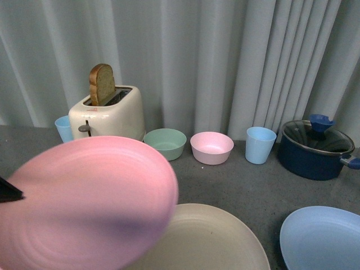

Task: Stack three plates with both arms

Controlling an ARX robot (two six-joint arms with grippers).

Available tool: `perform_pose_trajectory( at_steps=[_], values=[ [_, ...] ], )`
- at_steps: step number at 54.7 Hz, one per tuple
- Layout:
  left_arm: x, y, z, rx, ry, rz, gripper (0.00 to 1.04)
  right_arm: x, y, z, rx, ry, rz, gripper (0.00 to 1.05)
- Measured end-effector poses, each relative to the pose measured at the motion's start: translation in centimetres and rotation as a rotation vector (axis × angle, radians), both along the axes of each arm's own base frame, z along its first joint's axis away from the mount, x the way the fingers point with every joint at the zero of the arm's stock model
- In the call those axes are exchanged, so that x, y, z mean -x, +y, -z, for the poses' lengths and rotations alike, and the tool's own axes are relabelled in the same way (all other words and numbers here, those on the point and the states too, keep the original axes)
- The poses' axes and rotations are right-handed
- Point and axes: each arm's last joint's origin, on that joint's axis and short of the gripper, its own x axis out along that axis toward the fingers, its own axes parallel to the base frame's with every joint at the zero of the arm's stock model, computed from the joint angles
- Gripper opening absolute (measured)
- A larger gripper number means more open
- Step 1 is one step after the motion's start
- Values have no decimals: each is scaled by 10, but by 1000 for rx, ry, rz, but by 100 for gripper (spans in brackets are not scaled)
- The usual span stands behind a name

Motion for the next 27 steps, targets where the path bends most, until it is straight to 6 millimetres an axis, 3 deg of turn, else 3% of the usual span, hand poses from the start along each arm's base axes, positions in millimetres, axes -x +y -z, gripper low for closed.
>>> perform_pose_trajectory(
  at_steps=[14, 27],
  values=[
    [0, -59, 4, -29, 16, 39, 4, 0, 0, 0, 0, 0, 0, 97],
    [0, -90, 27, -91, 79, 41, 4, 0, 0, 0, 0, 0, 0, 97]
  ],
)
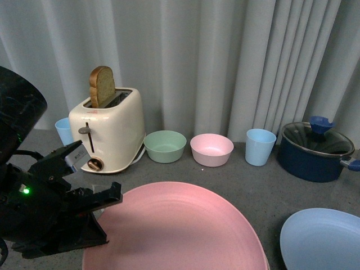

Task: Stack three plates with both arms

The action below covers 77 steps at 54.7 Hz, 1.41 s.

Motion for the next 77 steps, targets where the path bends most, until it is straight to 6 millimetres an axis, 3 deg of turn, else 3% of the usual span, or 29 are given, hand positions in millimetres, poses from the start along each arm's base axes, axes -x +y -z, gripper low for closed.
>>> perform_pose_trajectory(
  at_steps=[26, 47, 67, 77],
  values=[
    [-4, -33, 24, -4, 41, 14, 4, 0, 0, 0, 0, 0, 0, 97],
    [-18, -44, 29, -17, 34, 8, 4, 0, 0, 0, 0, 0, 0, 97],
    [-25, -41, 34, -35, 40, -9, 4, 0, 0, 0, 0, 0, 0, 97],
    [-27, -34, 34, -43, 38, -23, 30, 0, 0, 0, 0, 0, 0, 97]
  ],
)
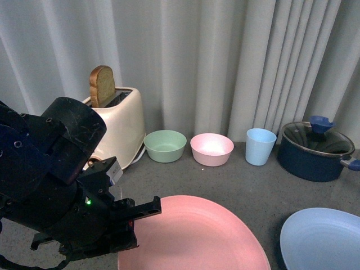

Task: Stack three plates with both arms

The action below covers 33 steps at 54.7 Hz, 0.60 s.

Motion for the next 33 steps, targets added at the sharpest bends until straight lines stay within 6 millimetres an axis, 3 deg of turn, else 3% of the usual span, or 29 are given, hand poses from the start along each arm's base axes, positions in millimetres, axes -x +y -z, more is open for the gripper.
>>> perform_pose_trajectory(
  at_steps=[2, 11, 22, 26, 33],
  values=[
    [-1, 3, -2, 2, -4, -6, 41, 0, 0, 0, 0, 0, 0, 97],
    [1, 15, -16, 10, -46, -20, 66, 0, 0, 0, 0, 0, 0, 97],
    [15, 35, -61, -28, -297, -48, 99, 0, 0, 0, 0, 0, 0, 97],
    [30, 40, -81, -32, -472, -66, 97, 0, 0, 0, 0, 0, 0, 97],
    [43, 43, -108, -12, -617, -61, 98, 0, 0, 0, 0, 0, 0, 97]
  ],
)
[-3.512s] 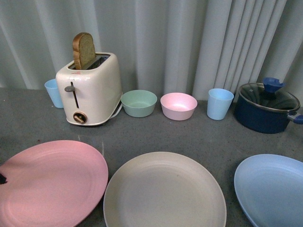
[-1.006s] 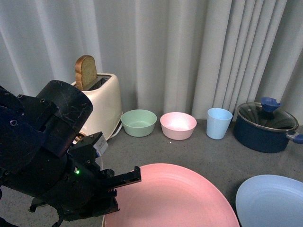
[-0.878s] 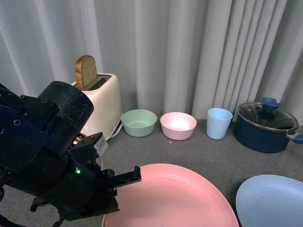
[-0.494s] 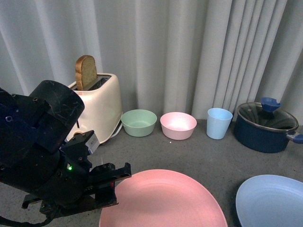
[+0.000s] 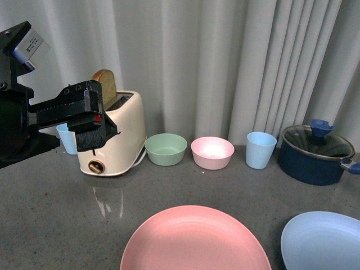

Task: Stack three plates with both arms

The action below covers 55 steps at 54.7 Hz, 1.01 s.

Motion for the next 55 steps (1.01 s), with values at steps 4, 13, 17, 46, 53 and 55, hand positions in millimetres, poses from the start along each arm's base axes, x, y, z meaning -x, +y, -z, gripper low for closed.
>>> perform_pose_trajectory(
  at_steps=[4, 13, 17, 46, 53, 55],
  values=[
    [0, -2, 10, -46, -18, -20, 96, 0, 0, 0, 0, 0, 0, 97],
    [28, 18, 28, -194, -401, -242, 67, 0, 0, 0, 0, 0, 1, 97],
    [45, 29, 20, -191, -496, -266, 53, 0, 0, 0, 0, 0, 1, 97],
    [122, 62, 45, -220, -486, -243, 4, 0, 0, 0, 0, 0, 0, 97],
    [132, 70, 43, -223, -494, -262, 4, 0, 0, 0, 0, 0, 0, 97],
    [134, 71, 43, -224, -495, -264, 4, 0, 0, 0, 0, 0, 0, 97]
  ],
)
